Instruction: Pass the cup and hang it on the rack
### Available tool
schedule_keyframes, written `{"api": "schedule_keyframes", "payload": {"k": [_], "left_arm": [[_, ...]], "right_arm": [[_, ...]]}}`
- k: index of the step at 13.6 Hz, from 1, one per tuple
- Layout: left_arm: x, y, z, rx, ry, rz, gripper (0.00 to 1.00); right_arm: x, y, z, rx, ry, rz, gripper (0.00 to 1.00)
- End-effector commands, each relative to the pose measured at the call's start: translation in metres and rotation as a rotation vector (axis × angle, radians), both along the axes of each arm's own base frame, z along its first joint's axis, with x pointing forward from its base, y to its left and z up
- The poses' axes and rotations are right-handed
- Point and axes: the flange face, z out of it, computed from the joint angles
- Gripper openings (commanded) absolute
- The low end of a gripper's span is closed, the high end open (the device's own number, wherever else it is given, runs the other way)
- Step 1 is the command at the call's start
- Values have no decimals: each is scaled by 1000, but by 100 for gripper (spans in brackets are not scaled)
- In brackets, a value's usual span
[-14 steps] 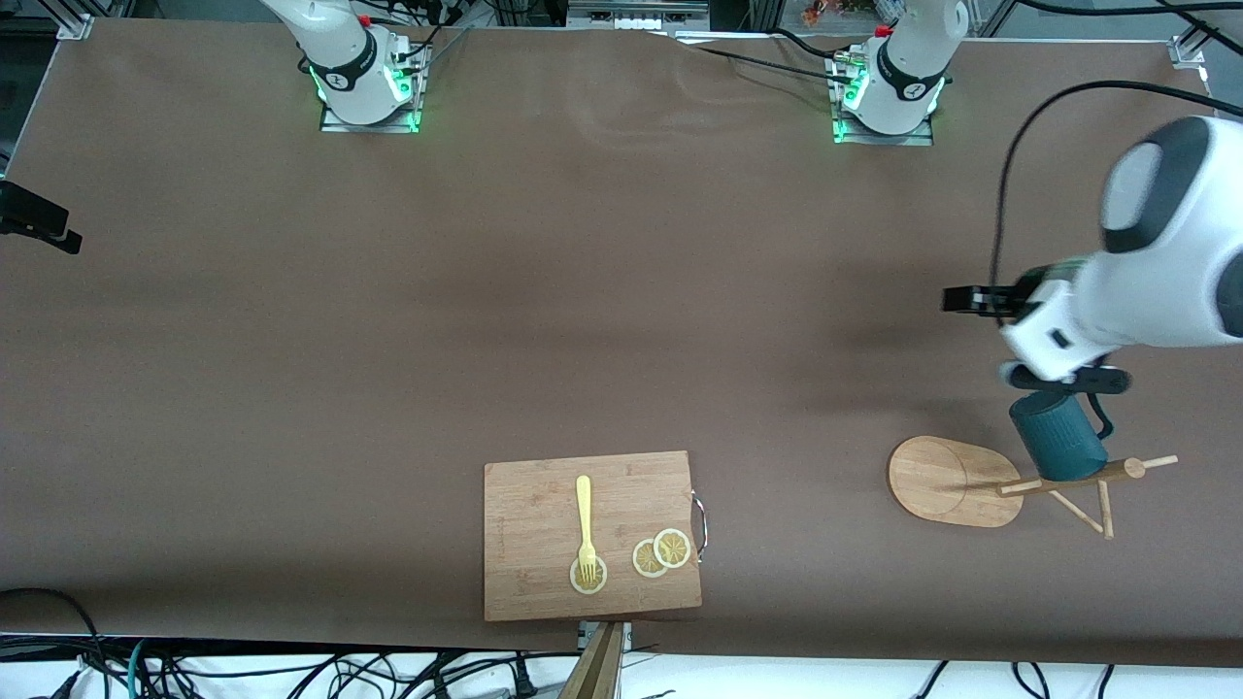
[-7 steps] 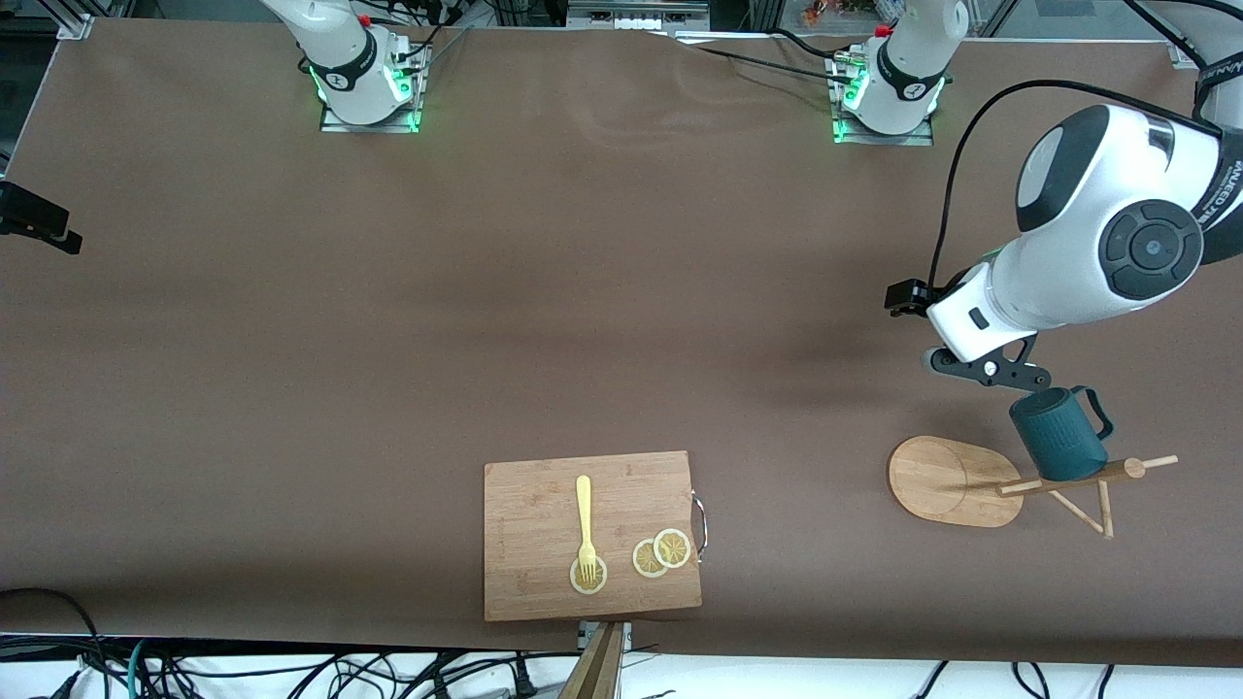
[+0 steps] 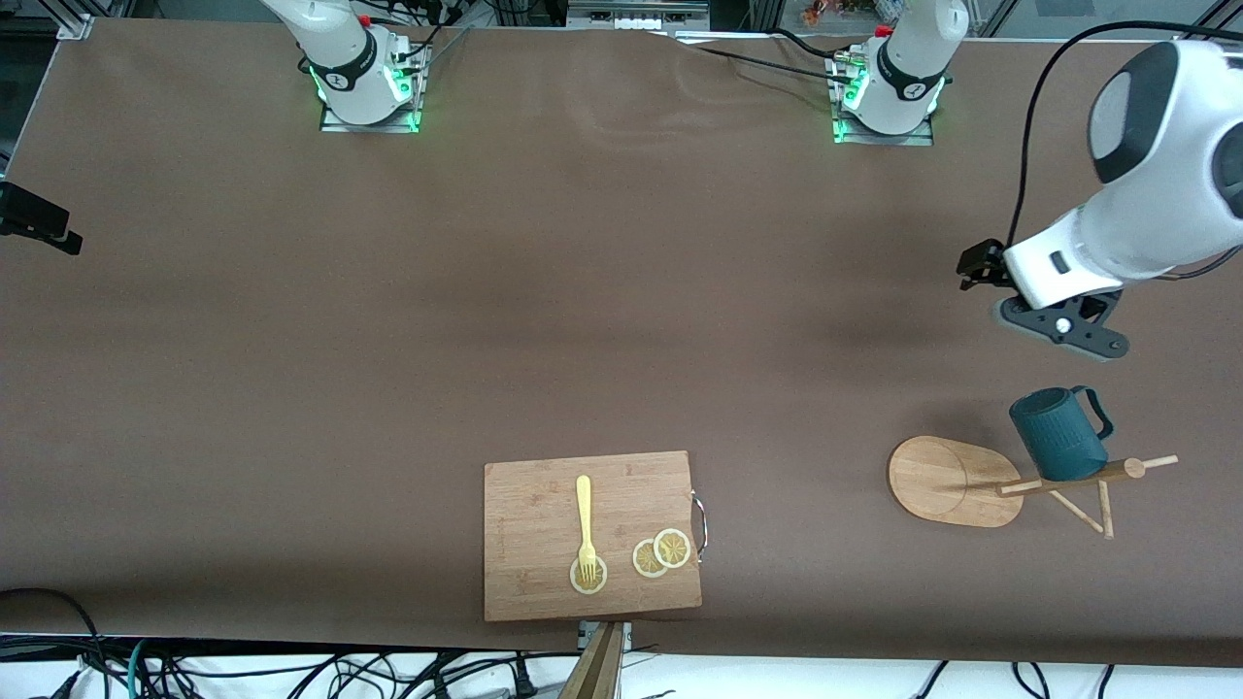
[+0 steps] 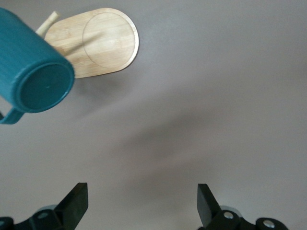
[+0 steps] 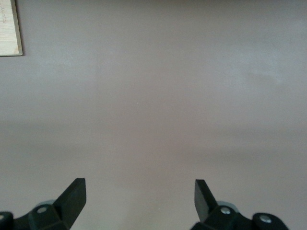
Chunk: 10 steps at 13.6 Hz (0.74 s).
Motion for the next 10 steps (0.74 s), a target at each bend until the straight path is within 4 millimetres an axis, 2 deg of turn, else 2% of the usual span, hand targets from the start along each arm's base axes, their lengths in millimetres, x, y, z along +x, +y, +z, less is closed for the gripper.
{"api": "schedule_keyframes", "payload": {"k": [1, 3, 6, 8, 10], "left_arm": [[-5, 2, 13, -25, -66, -10, 100], [-7, 10, 30, -22, -118, 20, 100], [-26, 16, 56, -15, -164, 231, 100], [-34, 15, 55, -45, -152, 306, 100], [-34, 16, 52, -78, -139, 294, 100]], "right_arm": [[-2, -2, 1, -1, -9, 14, 100], [-2, -2, 1, -1, -8, 15, 100], [-2, -3, 1, -1, -9, 12, 100], [-2, -3, 1, -1, -8, 12, 100], [-1, -3, 1, -1, -11, 13, 100]]}}
